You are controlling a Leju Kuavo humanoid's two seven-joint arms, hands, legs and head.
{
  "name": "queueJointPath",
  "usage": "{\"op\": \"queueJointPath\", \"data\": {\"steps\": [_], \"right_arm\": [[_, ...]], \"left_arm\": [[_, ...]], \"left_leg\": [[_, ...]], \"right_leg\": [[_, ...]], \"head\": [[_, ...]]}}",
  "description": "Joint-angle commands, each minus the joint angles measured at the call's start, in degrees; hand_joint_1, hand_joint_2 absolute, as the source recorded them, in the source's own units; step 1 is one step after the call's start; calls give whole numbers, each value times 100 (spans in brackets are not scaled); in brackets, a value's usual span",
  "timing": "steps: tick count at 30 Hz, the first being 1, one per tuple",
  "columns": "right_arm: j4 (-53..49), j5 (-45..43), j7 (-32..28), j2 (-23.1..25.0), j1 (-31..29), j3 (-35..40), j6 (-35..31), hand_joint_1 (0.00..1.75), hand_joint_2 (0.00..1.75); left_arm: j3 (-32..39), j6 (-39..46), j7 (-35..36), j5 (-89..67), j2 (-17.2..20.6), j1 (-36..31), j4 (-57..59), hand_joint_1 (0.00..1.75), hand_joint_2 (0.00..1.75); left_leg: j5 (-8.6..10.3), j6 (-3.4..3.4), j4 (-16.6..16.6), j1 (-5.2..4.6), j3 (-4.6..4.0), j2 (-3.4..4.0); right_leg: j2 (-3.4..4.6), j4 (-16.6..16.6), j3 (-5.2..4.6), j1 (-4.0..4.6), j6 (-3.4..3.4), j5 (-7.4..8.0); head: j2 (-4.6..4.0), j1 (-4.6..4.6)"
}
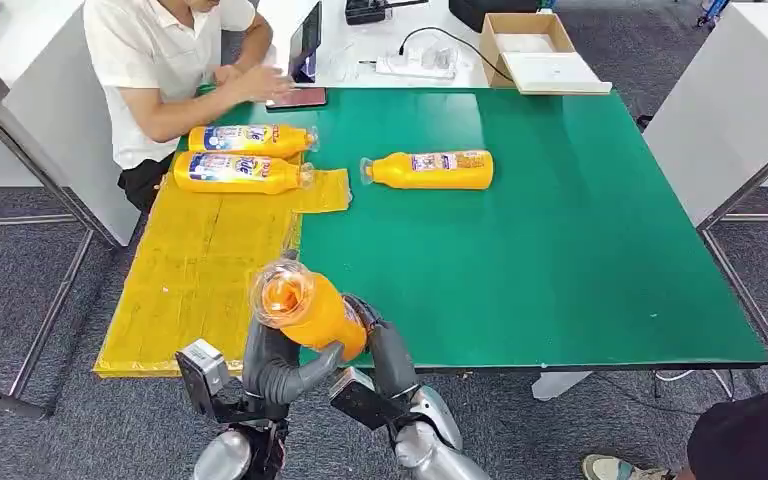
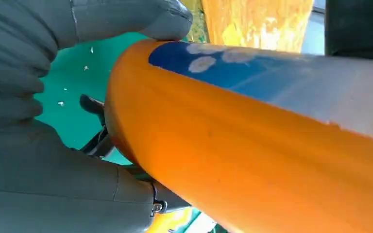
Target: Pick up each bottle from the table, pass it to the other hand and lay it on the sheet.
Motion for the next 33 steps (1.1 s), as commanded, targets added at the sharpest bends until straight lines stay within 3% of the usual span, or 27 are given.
{"op": "queueJointPath", "data": {"steps": [1, 2, 3, 4, 11, 12, 14, 15, 27, 29, 31, 33], "right_arm": [[690, 379, 60, -20, -225, 888, -49, 175, 175], [700, 352, 62, -2, -237, 895, 8, 175, 175], [700, 352, 62, -2, -237, 895, 8, 175, 175], [699, 350, 63, 1, -245, 899, 22, 175, 175], [704, 437, 120, -43, -250, 955, -83, 175, 175], [664, 384, 112, -36, -227, 906, -80, 150, 175], [485, 305, 89, -32, -126, 813, -151, 0, 175], [365, 224, 34, -37, -63, 765, -129, 0, 0], [-621, 35, -736, -411, 370, 607, -388, 0, 0], [-1097, -30, -789, -637, 644, 425, -592, 0, 0], [-2200, -856, -789, -1074, 1040, 466, -334, 0, 0], [-2620, -852, -789, -1316, 1229, 387, -506, 0, 0]], "left_arm": [[-166, -169, 227, -8, 24, -436, 630, 0, 175], [-174, -163, 236, -51, 18, -452, 686, 12, 175], [-174, -163, 236, -51, 18, -452, 686, 126, 175], [-171, -177, 229, -52, 24, -450, 686, 175, 175], [-76, -163, 277, -363, 27, -387, 672, 175, 175], [-25, -158, 273, -373, 7, -367, 680, 175, 175], [72, -173, 266, -365, 15, -285, 595, 175, 175], [101, -189, 281, -356, 31, -250, 540, 175, 175], [648, -238, 352, -193, 229, -524, 533, 175, 175], [828, 120, 404, -627, 468, -685, 600, 175, 175], [975, 160, 532, -1150, 783, -938, 802, 175, 175], [1194, 125, 527, -1429, 1018, -1070, 898, 175, 175]], "left_leg": [[-3, -8, -6, 4, 20, -6], [-8, -11, -6, 5, 29, -7], [-4, -8, -6, 5, 21, -5], [-7, -12, -8, 5, 32, -7], [-6, -9, -3, 5, 20, -5], [-11, -13, -6, 5, 35, -5], [-8, -12, -5, 6, 27, -5], [-5, -9, -4, 2, 18, -4], [-2, -7, -2, 3, 7, -5], [-4, -8, -5, 2, 14, 0], [-2, -11, -9, 3, 21, -12], [-1, -10, -8, 2, 18, -23]], "right_leg": [[-12, -6, 22, 5, -9, -6], [-17, -5, 33, 7, -12, -12], [-12, -5, 24, 6, -9, -7], [-17, -5, 34, 7, -13, -12], [-13, -3, 23, 6, -10, -9], [-16, -2, 36, 7, -15, -16], [-14, -3, 29, 8, -13, -12], [-11, -2, 19, 4, -9, -8], [-9, -2, 10, 4, -8, -4], [-5, -2, 15, 3, -9, -5], [-21, -4, 25, 4, -12, -9], [-27, -3, 23, 3, -11, -11]], "head": [[0, 0], [-2, 0], [0, 0], [0, 0], [0, 0], [0, 0], [0, 0], [-2, 0], [0, 0], [0, 0], [-2, -2], [0, 0]]}}
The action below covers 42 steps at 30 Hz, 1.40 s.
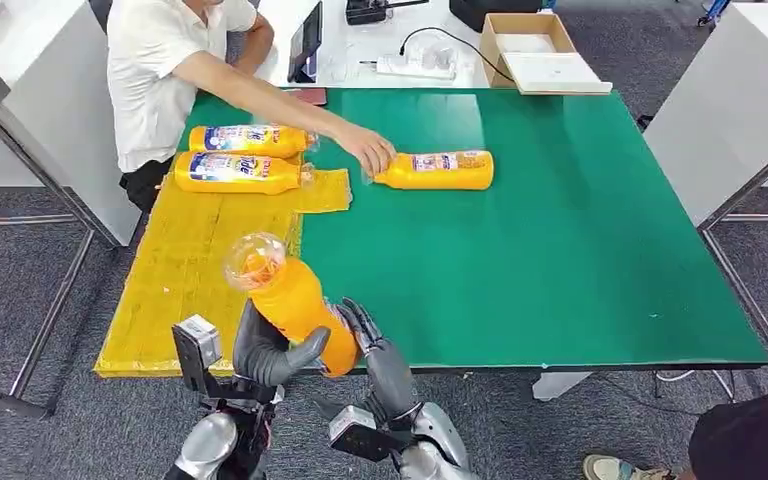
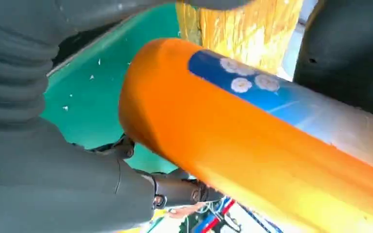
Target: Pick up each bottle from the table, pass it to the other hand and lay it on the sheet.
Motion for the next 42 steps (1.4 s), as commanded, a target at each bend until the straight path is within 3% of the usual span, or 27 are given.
{"op": "queueJointPath", "data": {"steps": [1, 4, 8, 12, 13, 15, 17, 18, 22, 25, 39, 40, 41, 42], "right_arm": [[-2432, -877, -190, -1112, 912, -65, -168, 0, 0], [-2918, -1025, -190, -1193, 1162, -566, -601, 0, 0], [-2918, -1025, -190, -1193, 1162, -566, -601, 0, 0], [-3310, -1313, -190, -956, 1346, -1281, -1003, 0, 0], [-3445, -1489, -190, -794, 1400, -1658, -893, 0, 0], [-3322, -1555, -190, -552, 1375, -2055, -619, 0, 0], [-3124, -1493, -190, -441, 1261, -2116, -365, 0, 0], [-2950, -1432, -190, -365, 1136, -2029, -229, 0, 0], [-2566, -1436, -190, -252, 884, -1599, -112, 0, 0], [-2314, -1524, -190, -188, 767, -1391, -68, 0, 0], [-1781, -1696, -190, -167, 699, -1136, -38, 0, 0], [-1735, -1686, -190, -168, 681, -1162, -52, 0, 0], [-1698, -1696, -190, -160, 676, -1194, -53, 0, 0], [-1658, -1703, -190, -156, 665, -1233, -56, 0, 0]], "left_arm": [[810, 212, 160, -1332, 956, -801, 633, 175, 175], [1222, 142, 210, -1981, 1174, -799, 435, 175, 175], [1222, 142, 210, -1981, 1174, -799, 435, 175, 175], [1212, 653, 367, -3346, 1513, -795, 212, 175, 175], [1151, 866, 573, -4260, 1681, -893, 228, 175, 175], [1000, 464, 839, -4752, 1770, -1122, 406, 175, 175], [756, 268, 1109, -5327, 1747, -1482, 875, 175, 175], [505, 87, 1247, -5705, 1590, -2009, 1679, 175, 175], [58, 38, 1407, -6259, 1098, -3085, 3822, 175, 175], [-85, 111, 1483, -6463, 904, -3478, 4838, 175, 175], [279, 15, 1706, -6255, 838, -3549, 5837, 175, 175], [330, -37, 1706, -6206, 835, -3556, 5884, 159, 175], [373, -93, 1703, -6161, 824, -3558, 5913, 84, 175], [455, -188, 1671, -6065, 804, -3554, 5935, 23, 175]], "left_leg": [[-2, -10, -8, -1, 20, -3], [-8, -13, -3, 2, 22, -2], [-3, -7, -3, 1, 7, 7], [-8, -12, 1, 4, 16, 6], [-2, -9, 0, 0, 3, 7], [-6, -14, 5, 4, 6, 4], [-8, -17, 7, 7, 12, -2], [1, -13, 1, 6, 4, -6], [21, -16, -5, 3, 7, -36], [26, -21, -8, 4, 13, -31], [21, -25, -8, 4, 18, 22], [18, -29, -9, 6, 27, 26], [18, -31, -10, 5, 30, 26], [20, -27, -6, 5, 18, 21]], "right_leg": [[-11, -1, 18, 0, -10, -8], [-15, 3, 20, 3, -13, -13], [-2, 3, 4, 1, -7, -5], [-9, 6, 14, 4, -12, -12], [-3, 7, -2, 0, -8, -6], [-9, 13, 3, 4, -14, -11], [-17, 14, 12, 8, -17, -15], [-18, 7, 6, 6, -13, -6], [-45, 0, 12, 3, -10, -2], [-37, -3, 18, 4, -12, 2], [9, 4, 9, 3, -26, 16], [12, 4, 15, 6, -30, 15], [10, 5, 18, 6, -33, 15], [9, 8, 6, 4, -26, 17]], "head": [[-2, 0], [-2, -7], [-2, -4], [0, -2], [0, -2], [0, -2], [0, -2], [0, 0], [0, 0], [0, -4], [0, -2], [0, -2], [-2, -2], [0, 0]]}}
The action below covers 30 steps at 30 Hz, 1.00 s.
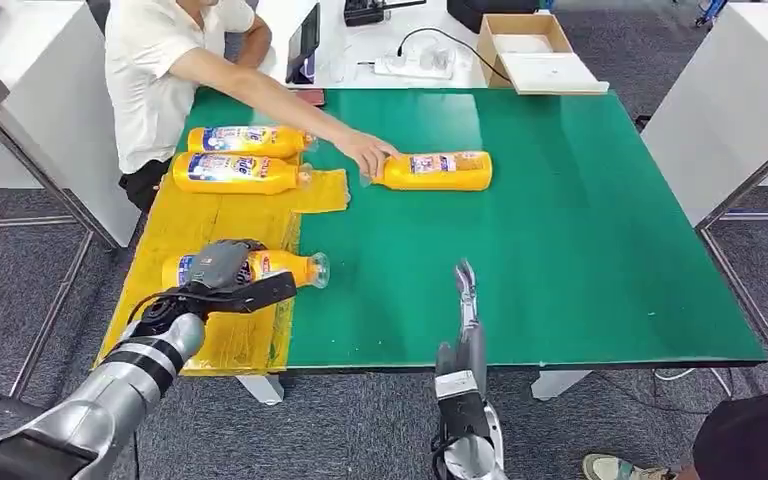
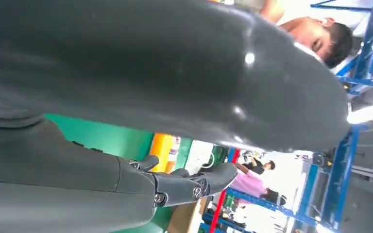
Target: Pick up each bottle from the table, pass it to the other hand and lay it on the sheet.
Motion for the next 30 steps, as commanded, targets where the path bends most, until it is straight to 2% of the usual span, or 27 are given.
{"op": "queueJointPath", "data": {"steps": [1, 6, 7, 11, 14, 18, 21, 22, 25, 26, 28, 30], "right_arm": [[771, -34, -179, -9, -281, 6, -32, 0, 0], [782, -33, -179, -13, -281, 3, -25, 0, 0], [782, -33, -179, -13, -281, 3, -25, 0, 0], [871, -26, -179, 5, -297, -54, -8, 0, 0], [872, -22, -179, 5, -286, -68, -49, 0, 0], [879, -29, -179, 3, -265, -79, -75, 0, 0], [843, -40, -179, -17, -219, -90, -113, 0, 0], [822, -38, -179, -28, -199, -93, -88, 0, 0], [822, -38, -179, -28, -199, -93, -88, 0, 0], [801, -34, -179, -28, -185, -98, -66, 0, 0], [787, -48, -179, -64, -151, -20, -190, 0, 0], [712, -80, -179, -81, -68, 9, -220, 0, 0]], "left_arm": [[232, -387, -54, 288, -105, -195, 1064, 5, 175], [234, -406, -64, 296, -111, -192, 1064, 5, 175], [234, -406, -64, 296, -111, -192, 1064, 0, 175], [296, -707, -525, 523, -128, -156, 775, 0, 175], [-111, -552, -760, 197, 2, -101, 231, 0, 175], [-511, -330, -683, -168, 159, 22, -337, 0, 175], [-251, -194, -1021, 389, 165, 401, -1011, 0, 175], [144, -423, -1520, 1279, 114, 775, -1647, 0, 175], [144, -423, -1520, 1279, 114, 775, -1647, 0, 175], [586, -837, -1885, 2432, 21, 1329, -2559, 0, 175], [1026, -1011, -2119, 3678, -166, 1992, -3689, 0, 175], [1232, -1070, -2196, 4371, -266, 2425, -4374, 0, 175]], "left_leg": [[0, -10, -10, 3, 26, 17], [4, -13, -8, -2, 30, 12], [3, -18, -13, 3, 40, 18], [7, -16, -7, 2, 30, 9], [6, -16, -6, 3, 29, 11], [6, -19, -3, 5, 24, 7], [6, -17, -5, 4, 18, 8], [7, -15, -4, -1, 14, 7], [2, -18, -7, 1, 22, 11], [5, -16, -3, 0, 13, 3], [-1, -17, -9, 1, 24, 18], [-5, -18, -7, 0, 22, 27]], "right_leg": [[9, -7, 19, 4, -10, 3], [7, 11, 15, -1, -8, 1], [9, 6, 24, 4, -13, 1], [1, 14, 16, 3, -9, -1], [5, 14, 17, 3, -9, 0], [2, 15, 15, 6, -13, -1], [4, 13, 11, 5, -12, -1], [5, 16, 7, 0, -9, -1], [6, 13, 13, 3, -12, -4], [0, 16, 6, 2, -10, -4], [14, 11, 12, 3, -11, -6], [20, 12, 10, 2, -11, -7]], "head": [[2, 0], [2, 0], [0, 0], [0, 2], [0, -2], [0, 0], [2, 0], [2, 0], [0, 0], [2, 0], [0, 2], [2, -2]]}}
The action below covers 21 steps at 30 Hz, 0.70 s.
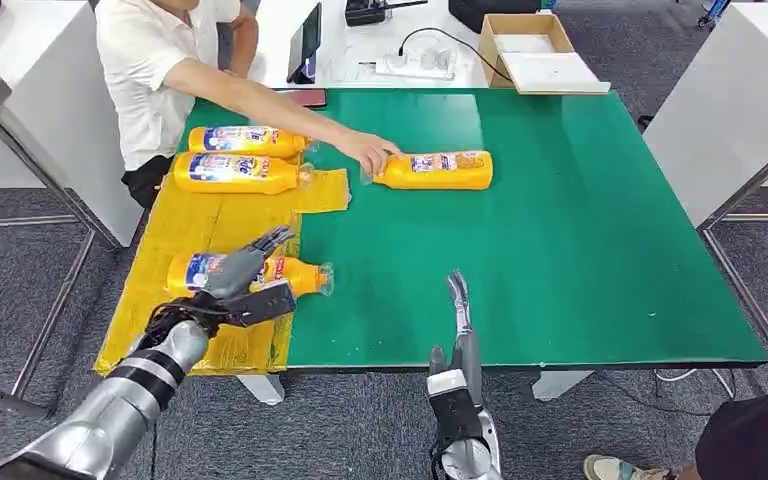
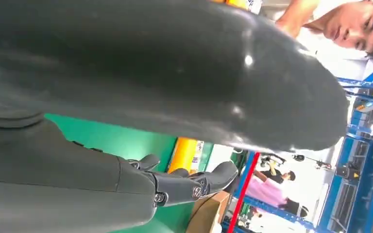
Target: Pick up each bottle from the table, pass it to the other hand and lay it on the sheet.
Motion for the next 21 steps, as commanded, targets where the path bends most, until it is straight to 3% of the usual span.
{"op": "queueJointPath", "data": {"steps": [1, 8, 10, 13, 14, 15, 17, 18, 21], "right_arm": [[159, -70, -182, -89, 46, 63, -163, 0, 0], [177, -75, -182, -85, 34, 77, -179, 0, 0], [171, -98, -182, -109, 42, 71, -195, 0, 0], [140, -58, -182, -197, 49, 105, -230, 0, 0], [169, 165, -182, -340, 22, 180, -509, 0, 0], [673, 620, -182, -461, -108, 141, -973, 0, 175], [1084, 1197, -182, -592, -281, -282, -1451, 0, 175], [1079, 2120, -104, -538, -255, -834, -1583, 0, 175], [601, 3564, 246, -452, -111, -1809, -1583, 0, 175]], "left_arm": [[1257, -287, -690, 2642, -358, 1832, -3376, 0, 175], [1259, -176, -756, 2636, -360, 1824, -3442, 0, 175], [1284, -762, -638, 3517, -380, 1927, -3659, 0, 175], [1212, -758, -588, 3676, -387, 2064, -4015, 0, 175], [1158, -870, -482, 3962, -411, 2102, -4138, 0, 175], [1107, -807, -457, 4000, -439, 2164, -4258, 0, 175], [1078, -376, -457, 4012, -574, 2444, -4530, 0, 175], [1035, -151, -476, 4033, -591, 2582, -4636, 0, 175], [1090, 213, -496, 4189, -697, 2976, -4842, 0, 175]], "left_leg": [[-20, -11, -3, 4, 22, 29], [-10, -10, 0, 4, -2, 11], [-11, -12, -1, 6, 3, 11], [-13, -11, 0, 5, 2, 12], [-9, -10, -1, 4, -2, 9], [-14, -12, -3, 6, 8, 7], [-14, -10, -6, 6, 16, 7], [-9, -7, -9, 4, 9, 9], [-21, -10, -18, 4, 42, 7]], "right_leg": [[20, -5, 13, 6, -8, -9], [6, -3, -8, 5, -9, -7], [4, -4, -3, 8, -11, -9], [5, -4, -3, 7, -11, -10], [4, -4, -8, 5, -8, -8], [-1, -6, 5, 8, -11, -13], [-1, -12, 14, 8, -9, -13], [4, -16, 8, 5, -5, -6], [-5, -25, 42, 6, -10, -20]], "head": [[0, -2], [0, 0], [0, 0], [2, 0], [2, 0], [2, 2], [2, 2], [0, 0], [0, 2]]}}
